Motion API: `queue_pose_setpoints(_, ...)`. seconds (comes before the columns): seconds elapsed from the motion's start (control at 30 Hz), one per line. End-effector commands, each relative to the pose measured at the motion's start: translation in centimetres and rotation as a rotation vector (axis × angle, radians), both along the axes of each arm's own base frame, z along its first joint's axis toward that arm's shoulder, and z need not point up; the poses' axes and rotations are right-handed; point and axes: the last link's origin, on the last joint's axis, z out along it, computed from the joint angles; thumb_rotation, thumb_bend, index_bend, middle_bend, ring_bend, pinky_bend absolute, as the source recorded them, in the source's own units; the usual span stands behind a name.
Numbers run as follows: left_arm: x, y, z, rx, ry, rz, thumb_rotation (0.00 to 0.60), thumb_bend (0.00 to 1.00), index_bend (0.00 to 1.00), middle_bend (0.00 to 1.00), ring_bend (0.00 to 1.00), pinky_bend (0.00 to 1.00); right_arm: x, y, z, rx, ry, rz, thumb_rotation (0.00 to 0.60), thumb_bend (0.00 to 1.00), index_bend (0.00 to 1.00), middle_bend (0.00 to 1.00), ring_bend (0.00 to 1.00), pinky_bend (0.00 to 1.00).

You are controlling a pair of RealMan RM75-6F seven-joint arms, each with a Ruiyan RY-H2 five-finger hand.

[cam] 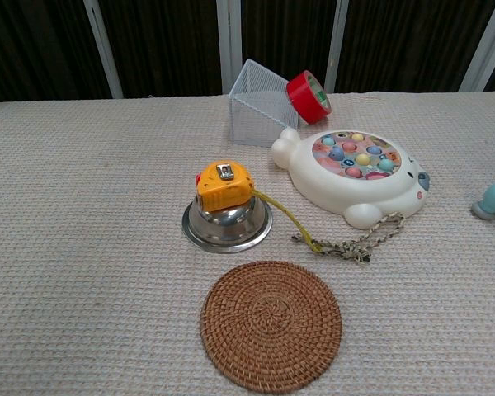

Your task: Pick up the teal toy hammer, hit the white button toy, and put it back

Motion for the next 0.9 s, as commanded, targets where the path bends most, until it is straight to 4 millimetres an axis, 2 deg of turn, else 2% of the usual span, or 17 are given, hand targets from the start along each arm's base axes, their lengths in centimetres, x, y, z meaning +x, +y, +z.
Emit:
queue_pose_setpoints(0.03, 0.0, -0.1, 0.0, 0.001, 0.001, 0.004, 0.6, 0.1, 0.0, 0.0, 0.0, 0.0, 0.1, -0.1, -0.1, 0.004, -0.001, 0.005, 0.6, 0.35, 0.14, 0.19, 0.07, 0.14)
queue_pose_setpoints(0.33, 0.0, -0.2, 0.0, -0.001, 0.002, 0.0, 0.6, 0.1, 0.0, 0.0, 0.0, 0.0, 0.2, -0.4, -0.1, 0.013, -0.013, 0.015, 0.6, 0.35, 0.13, 0.19, 0.07, 0.14)
queue_pose_setpoints(0.5, 0.2, -0.2, 0.0, 0.003, -0.002, -0.004, 0.6, 0.1, 0.01, 0.0, 0.0, 0.0, 0.1, -0.7, -0.1, 0.023, -0.029, 0.01, 0.6, 0.35, 0.06, 0.19, 0.07, 0.14)
queue_pose_setpoints(0.63, 0.3, -0.1, 0.0, -0.003, 0.002, -0.01, 0.6, 0.1, 0.01, 0.0, 0.0, 0.0, -0.1, -1.3, 0.0, 0.042, -0.034, 0.002, 0.6, 0.35, 0.05, 0.18, 0.07, 0.14)
queue_pose_setpoints(0.8, 0.6, 0.0, 0.1, -0.004, 0.005, -0.012, 0.6, 0.1, 0.01, 0.0, 0.0, 0.0, -0.1, -3.0, 0.3, 0.075, -0.039, -0.008, 0.6, 0.35, 0.05, 0.14, 0.04, 0.14)
queue_pose_setpoints(0.9, 0.7, 0.1, 0.2, -0.007, 0.01, -0.015, 0.6, 0.1, 0.02, 0.0, 0.0, 0.0, -0.6, -5.0, 0.5, 0.113, -0.04, -0.035, 0.6, 0.35, 0.07, 0.13, 0.04, 0.14)
